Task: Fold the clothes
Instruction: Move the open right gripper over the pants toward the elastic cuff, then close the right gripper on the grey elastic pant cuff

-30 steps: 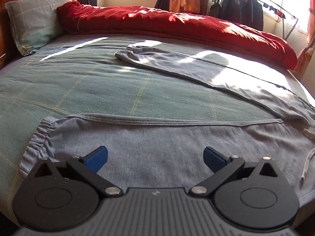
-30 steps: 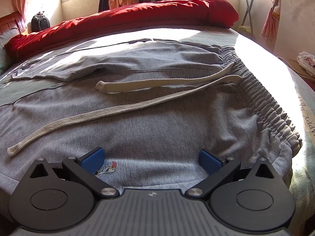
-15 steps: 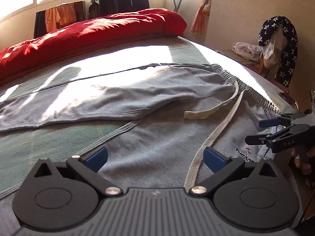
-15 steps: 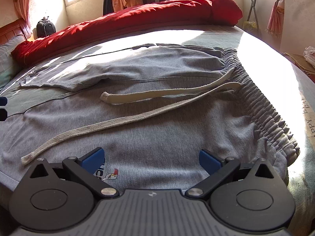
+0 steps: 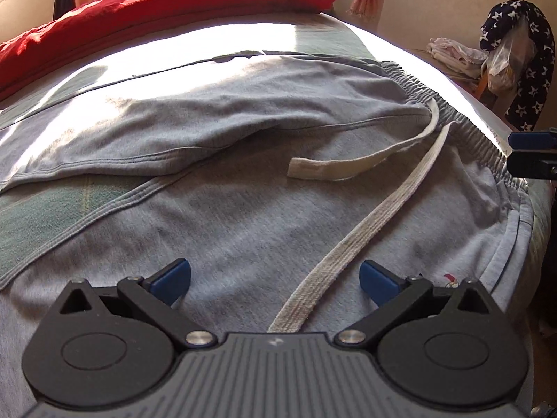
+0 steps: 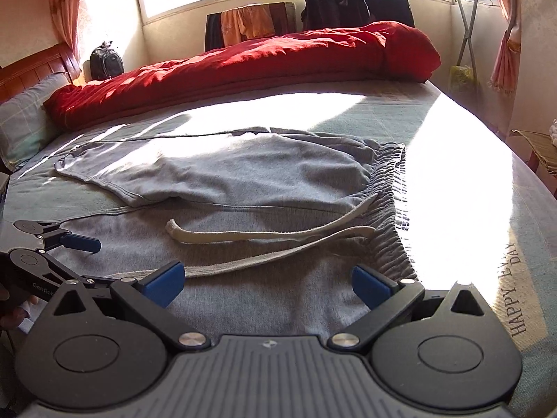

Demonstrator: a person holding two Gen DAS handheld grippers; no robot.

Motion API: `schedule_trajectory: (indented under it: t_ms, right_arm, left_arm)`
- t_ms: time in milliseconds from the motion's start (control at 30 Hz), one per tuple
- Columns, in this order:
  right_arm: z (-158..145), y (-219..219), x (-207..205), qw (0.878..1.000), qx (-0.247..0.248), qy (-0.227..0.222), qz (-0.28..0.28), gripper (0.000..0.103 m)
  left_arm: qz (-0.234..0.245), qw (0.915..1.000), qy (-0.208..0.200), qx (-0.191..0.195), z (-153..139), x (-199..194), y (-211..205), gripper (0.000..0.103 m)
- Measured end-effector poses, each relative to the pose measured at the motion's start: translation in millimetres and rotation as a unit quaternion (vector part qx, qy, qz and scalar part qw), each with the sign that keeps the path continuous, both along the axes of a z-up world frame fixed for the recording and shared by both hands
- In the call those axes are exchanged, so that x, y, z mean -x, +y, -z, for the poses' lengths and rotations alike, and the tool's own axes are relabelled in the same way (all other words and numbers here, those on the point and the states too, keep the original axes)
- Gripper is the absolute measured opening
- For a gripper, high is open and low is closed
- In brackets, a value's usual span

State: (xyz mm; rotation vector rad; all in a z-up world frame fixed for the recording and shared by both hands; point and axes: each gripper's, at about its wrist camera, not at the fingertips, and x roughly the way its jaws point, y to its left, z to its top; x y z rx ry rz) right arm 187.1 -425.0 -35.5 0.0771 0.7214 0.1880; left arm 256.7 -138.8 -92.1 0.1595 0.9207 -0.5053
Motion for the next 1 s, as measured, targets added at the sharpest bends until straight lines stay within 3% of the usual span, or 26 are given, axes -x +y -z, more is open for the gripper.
schedule_trajectory:
  t_ms: [167,433,667,800,900,1000]
  right_arm:
    - [-11,-14,-13,1.000,0.023,-0.004,-0.015,0.103]
    - [-29,-32,-39,0.998,0.056,-0.012,-0.030,0.103]
    - [-41,-48,-65,0.996,0.059,-0.019,-0.059,0.103]
    - [-63,-80,-90,0.996,0.054,-0.034,-0.057,0.103]
    - [-78,-103,-112,0.996,0.067,-0.042,-0.051,0.099]
    - [-80,-124,-142,0.996,0.063,-0.035,-0.052,0.087]
  left_arm:
    - [-0.011,0.9999,-0.006,-0.011,-2,0,-3,0.102]
    - [-0.014,0.9982,-0.054,-0.025,-16,2,-18,0.102]
    - [-0.003,0.9983,-0.056,-0.018,-15,-3,-27,0.102]
    - [-0.006,0.9989,-0.043,-0.018,-4,-9,-26,0.102]
    - [-0.014,0.9996,-0.026,-0.004,4,-14,-20,0.102]
    - [-0.015,0.9996,-0.021,0.008,7,-17,-17,0.102]
